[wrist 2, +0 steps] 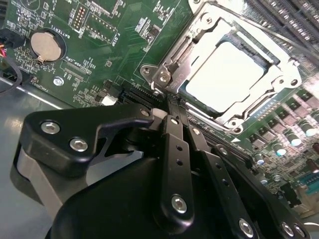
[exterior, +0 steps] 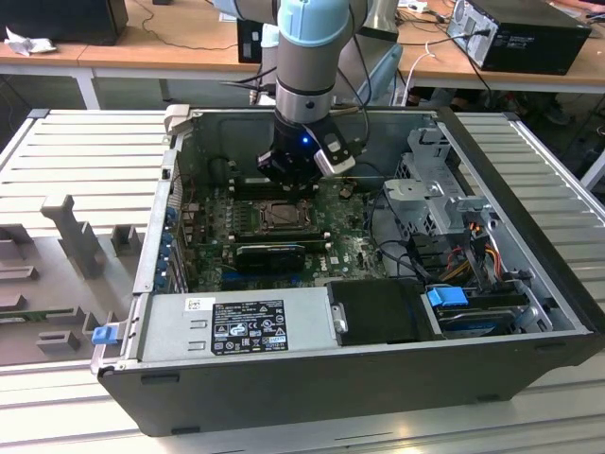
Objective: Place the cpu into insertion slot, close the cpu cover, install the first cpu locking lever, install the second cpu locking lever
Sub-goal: 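Install the first cpu locking lever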
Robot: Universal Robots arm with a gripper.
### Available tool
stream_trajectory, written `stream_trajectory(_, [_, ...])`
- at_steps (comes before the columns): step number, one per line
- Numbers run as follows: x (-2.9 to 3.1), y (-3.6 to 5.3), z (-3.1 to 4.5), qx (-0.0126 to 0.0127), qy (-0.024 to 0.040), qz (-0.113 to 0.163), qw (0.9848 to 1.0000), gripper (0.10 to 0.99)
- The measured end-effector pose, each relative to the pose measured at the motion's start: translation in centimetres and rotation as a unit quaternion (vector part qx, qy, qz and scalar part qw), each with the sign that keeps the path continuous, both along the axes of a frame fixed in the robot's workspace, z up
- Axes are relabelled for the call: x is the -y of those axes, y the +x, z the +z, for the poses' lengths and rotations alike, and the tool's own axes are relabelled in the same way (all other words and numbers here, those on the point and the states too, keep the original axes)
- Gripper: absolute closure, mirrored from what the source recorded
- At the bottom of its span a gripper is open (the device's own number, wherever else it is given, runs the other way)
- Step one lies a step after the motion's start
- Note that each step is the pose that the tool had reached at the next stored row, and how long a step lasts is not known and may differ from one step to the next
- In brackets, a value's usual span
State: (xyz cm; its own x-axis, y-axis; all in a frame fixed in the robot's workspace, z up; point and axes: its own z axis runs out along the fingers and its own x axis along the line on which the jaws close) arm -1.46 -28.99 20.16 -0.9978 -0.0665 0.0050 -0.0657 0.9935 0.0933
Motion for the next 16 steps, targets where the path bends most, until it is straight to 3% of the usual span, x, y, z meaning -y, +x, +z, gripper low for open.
stream_trajectory(5, [-0.09,0.01,-0.01,0.0000,-0.0001,0.000,1.0000,0.980])
stream_trajectory(7, [-0.10,0.01,0.29,0.0001,0.0001,0.000,1.0000,0.980])
stream_trajectory(10, [-0.09,0.01,1.46,0.0000,0.0000,0.000,1.0000,0.980])
stream_trajectory(16, [0.18,0.01,1.61,0.0000,0.0000,0.000,1.0000,0.980])
